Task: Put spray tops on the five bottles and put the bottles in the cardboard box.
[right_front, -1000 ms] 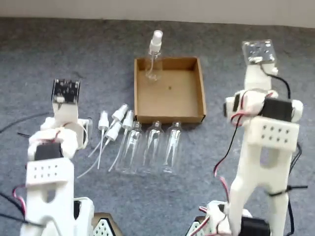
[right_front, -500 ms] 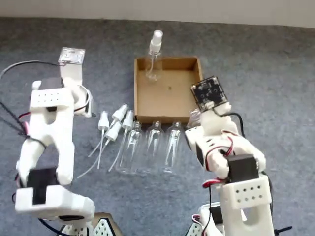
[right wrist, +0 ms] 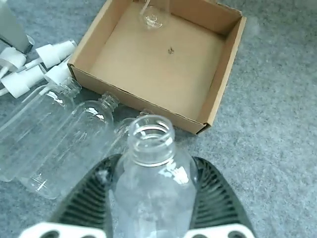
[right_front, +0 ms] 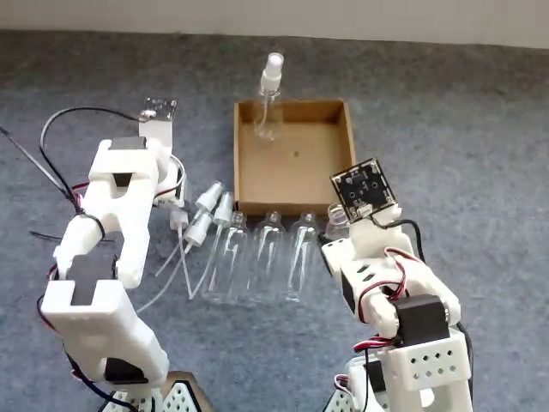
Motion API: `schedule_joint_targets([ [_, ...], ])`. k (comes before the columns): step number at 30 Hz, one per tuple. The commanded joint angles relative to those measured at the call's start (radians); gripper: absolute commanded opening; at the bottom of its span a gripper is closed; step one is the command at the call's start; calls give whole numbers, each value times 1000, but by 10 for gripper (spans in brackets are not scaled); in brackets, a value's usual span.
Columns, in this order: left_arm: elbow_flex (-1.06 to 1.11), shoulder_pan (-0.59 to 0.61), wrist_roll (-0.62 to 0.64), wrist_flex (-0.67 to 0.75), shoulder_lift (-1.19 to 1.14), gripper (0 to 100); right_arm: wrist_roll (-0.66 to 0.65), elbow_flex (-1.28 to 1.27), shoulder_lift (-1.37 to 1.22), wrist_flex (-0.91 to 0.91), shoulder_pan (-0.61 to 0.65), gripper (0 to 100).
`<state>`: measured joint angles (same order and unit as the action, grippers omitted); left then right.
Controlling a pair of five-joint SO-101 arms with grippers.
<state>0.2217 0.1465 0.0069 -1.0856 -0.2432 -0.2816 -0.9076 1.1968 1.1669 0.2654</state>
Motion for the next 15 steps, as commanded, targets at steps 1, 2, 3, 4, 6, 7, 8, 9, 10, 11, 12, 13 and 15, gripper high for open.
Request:
schedule_joint_targets([
  [1,-44,-22,2,17,-38,181,8,-4,15,-16,5,4],
  [2,-44,-22,2,17,-51,181,8,-10,15,-16,5,4],
  [3,-44,-24,2,17,-62,181,8,-15,15,-16,5,4],
  [4,-44,-24,2,17,-67,180,8,-19,15,-16,5,4],
  [6,-44,-19,3,17,-73,143,8,-21,15,-16,7,4],
  [7,-44,-16,3,12,-71,114,8,-21,15,-16,7,4],
  [8,-44,-15,3,11,-68,88,8,-21,15,-16,7,4],
  [9,-44,-15,2,9,-64,71,8,-21,15,-16,7,4],
  [10,-42,-15,2,9,-58,66,8,-21,15,-16,7,4],
  [11,-44,-15,2,9,-50,66,8,-21,15,-22,7,4],
  [12,-44,-15,2,9,-39,66,8,-21,15,-24,7,4],
  [13,-45,-13,2,9,-21,66,8,-16,15,-24,7,4],
  [15,-45,-10,2,9,38,65,9,-15,15,-24,5,4],
])
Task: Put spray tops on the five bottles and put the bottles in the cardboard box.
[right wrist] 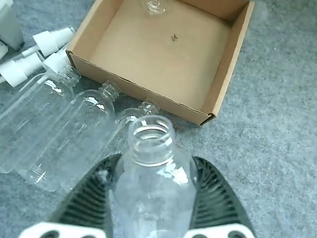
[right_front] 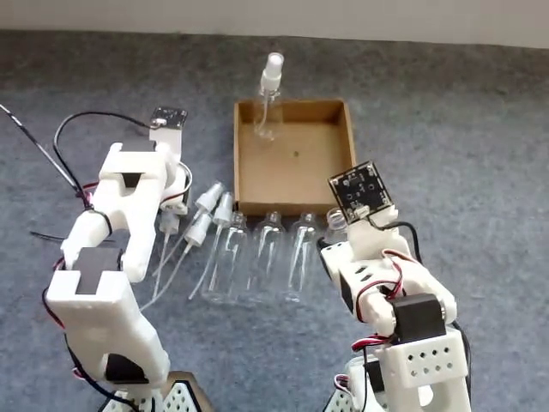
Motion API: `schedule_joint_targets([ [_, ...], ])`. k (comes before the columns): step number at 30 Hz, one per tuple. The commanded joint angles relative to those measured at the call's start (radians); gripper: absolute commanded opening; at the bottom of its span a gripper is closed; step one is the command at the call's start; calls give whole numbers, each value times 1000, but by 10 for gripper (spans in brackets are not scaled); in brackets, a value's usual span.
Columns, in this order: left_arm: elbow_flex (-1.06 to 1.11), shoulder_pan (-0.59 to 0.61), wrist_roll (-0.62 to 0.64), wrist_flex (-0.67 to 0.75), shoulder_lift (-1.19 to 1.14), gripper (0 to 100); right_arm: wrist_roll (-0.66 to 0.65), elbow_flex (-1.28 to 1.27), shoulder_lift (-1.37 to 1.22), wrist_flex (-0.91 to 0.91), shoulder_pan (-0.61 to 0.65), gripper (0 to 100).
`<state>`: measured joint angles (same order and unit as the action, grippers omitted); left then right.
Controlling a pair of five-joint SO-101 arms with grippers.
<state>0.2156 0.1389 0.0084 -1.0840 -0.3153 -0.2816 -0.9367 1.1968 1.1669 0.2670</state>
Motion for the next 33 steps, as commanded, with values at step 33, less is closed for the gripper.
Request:
schedule_joint_targets([
  [33,-398,-582,6,127,1141,7,255,-295,68,-837,421,4],
])
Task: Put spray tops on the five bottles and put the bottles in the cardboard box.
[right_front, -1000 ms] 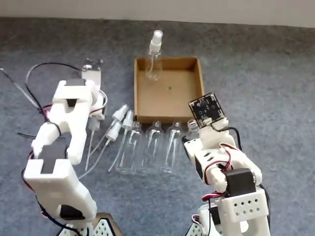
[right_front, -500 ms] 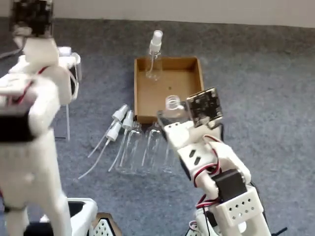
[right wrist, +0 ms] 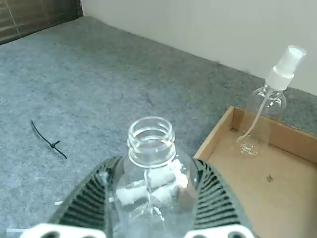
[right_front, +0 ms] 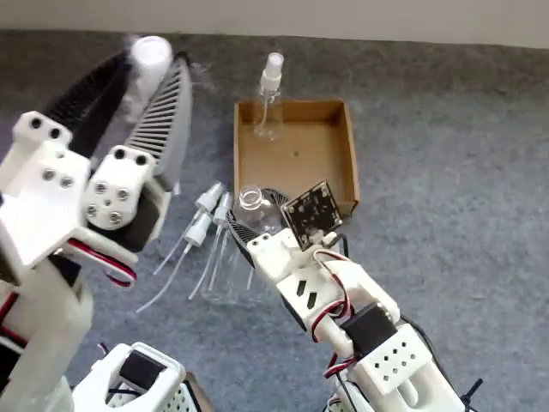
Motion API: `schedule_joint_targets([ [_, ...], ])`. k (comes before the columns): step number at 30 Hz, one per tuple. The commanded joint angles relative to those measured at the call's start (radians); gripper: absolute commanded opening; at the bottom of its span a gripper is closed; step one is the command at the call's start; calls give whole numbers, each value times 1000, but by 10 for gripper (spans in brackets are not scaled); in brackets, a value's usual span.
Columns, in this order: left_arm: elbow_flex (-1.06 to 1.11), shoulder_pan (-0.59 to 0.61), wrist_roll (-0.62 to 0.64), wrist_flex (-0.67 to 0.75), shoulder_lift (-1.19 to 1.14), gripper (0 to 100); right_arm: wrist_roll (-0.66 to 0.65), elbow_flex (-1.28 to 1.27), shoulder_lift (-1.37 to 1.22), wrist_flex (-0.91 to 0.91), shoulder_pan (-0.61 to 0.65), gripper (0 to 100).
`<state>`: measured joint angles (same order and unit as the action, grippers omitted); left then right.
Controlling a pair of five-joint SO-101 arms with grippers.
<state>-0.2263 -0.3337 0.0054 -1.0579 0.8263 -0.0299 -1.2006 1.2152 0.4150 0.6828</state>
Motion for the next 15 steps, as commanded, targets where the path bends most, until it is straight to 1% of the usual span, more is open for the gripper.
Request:
schedule_joint_targets([
  [1,74,-127,9,126,-1,7,3,-51,70,-84,8,4],
  [5,239,-180,9,267,-1,7,3,-102,159,-84,10,4],
  [7,309,-203,9,313,-1,7,3,-117,193,-82,7,4],
  [11,372,-263,9,336,2,7,3,-151,228,-82,5,4],
  [15,381,-268,9,333,2,7,3,-153,232,-82,5,4],
])
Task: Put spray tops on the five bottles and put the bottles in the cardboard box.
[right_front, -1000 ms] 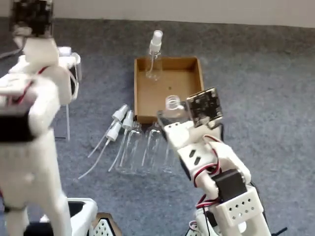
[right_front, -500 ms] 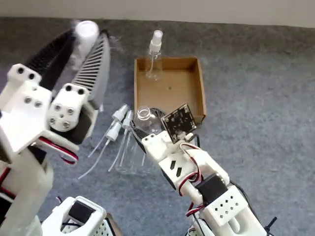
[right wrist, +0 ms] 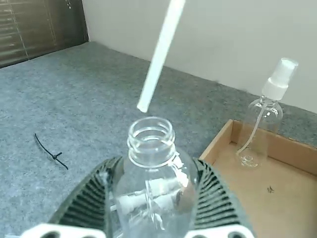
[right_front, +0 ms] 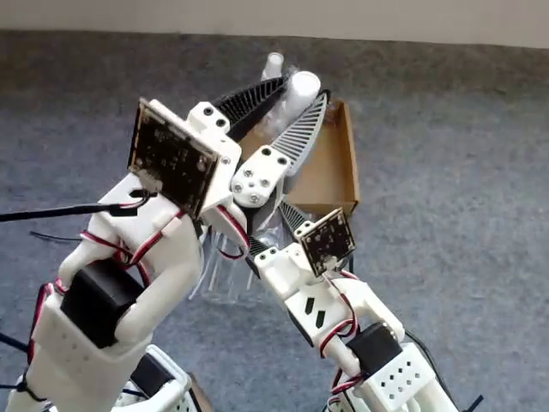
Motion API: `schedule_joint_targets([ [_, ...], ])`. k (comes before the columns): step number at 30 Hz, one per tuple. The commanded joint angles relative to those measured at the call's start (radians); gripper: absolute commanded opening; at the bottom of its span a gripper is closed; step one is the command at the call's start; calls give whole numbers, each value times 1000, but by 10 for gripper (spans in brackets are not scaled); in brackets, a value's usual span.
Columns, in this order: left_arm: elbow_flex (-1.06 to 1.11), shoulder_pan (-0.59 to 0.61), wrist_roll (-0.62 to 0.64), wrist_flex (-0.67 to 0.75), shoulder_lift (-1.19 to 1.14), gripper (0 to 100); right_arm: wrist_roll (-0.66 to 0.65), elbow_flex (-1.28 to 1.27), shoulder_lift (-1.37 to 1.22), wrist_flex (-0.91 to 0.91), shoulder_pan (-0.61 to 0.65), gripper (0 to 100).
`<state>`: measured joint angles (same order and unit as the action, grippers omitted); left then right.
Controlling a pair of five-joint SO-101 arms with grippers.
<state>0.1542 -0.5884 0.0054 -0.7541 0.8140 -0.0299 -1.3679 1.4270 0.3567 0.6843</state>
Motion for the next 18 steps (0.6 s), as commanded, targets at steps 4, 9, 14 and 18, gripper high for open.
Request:
schedule_joint_targets([
  [4,35,-12,8,28,21,7,3,15,21,-24,4,4],
  [9,65,30,5,32,18,7,3,19,21,21,4,4],
  [14,64,77,5,58,15,7,3,19,22,44,4,4],
  [18,65,84,8,63,15,7,3,21,22,44,4,4],
])
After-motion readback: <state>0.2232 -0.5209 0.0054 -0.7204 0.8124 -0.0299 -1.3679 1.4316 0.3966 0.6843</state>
